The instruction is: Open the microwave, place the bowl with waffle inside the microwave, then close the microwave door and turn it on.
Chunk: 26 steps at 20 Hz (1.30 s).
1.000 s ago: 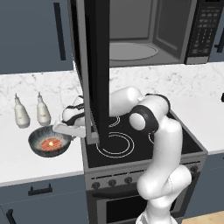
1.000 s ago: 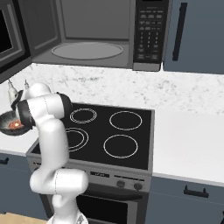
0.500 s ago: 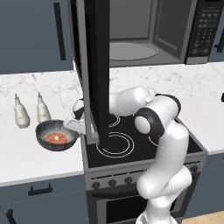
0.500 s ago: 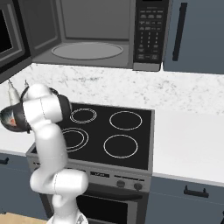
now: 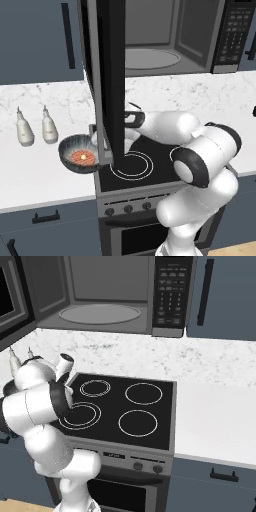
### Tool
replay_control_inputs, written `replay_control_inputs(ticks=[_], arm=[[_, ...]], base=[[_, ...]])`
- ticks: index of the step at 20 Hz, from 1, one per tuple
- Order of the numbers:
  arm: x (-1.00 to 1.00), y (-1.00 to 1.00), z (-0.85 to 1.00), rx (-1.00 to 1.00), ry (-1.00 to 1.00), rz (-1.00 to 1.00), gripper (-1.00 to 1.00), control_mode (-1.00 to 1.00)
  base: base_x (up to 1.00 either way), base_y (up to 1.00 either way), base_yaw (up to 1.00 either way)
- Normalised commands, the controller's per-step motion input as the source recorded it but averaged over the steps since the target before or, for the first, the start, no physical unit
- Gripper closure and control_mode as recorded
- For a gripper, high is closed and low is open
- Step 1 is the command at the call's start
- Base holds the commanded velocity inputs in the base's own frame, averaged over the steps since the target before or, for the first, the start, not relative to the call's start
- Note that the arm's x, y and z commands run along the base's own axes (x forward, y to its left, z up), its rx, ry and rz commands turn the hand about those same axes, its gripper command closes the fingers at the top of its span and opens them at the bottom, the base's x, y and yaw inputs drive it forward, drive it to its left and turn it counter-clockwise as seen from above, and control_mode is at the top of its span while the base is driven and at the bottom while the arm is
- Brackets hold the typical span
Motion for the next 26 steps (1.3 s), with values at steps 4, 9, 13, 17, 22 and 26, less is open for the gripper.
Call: replay_control_inputs(ticks=[4,9,13,17,22,26], arm=[[-0.34,-0.62,0.83,-0.28,0.00,-0.09,1.00,-1.00],[-0.34,-0.81,0.18,-0.18,0.01,-0.19,1.00,-1.00],[-0.32,-0.89,0.01,-0.02,0.00,-0.19,1.00,-1.00],[-0.42,-0.76,0.11,-0.01,0.00,-0.18,1.00,-1.00],[-0.33,-0.79,0.28,0.00,-0.04,-0.21,1.00,-1.00],[-0.21,-0.90,0.41,0.00,-0.12,-0.25,1.00,-1.00]], base=[[0.00,0.00,0.00],[0.00,0.00,0.00],[0.00,0.00,0.00],[0.00,0.00,0.00],[0.00,0.00,0.00],[0.00,0.00,0.00]])
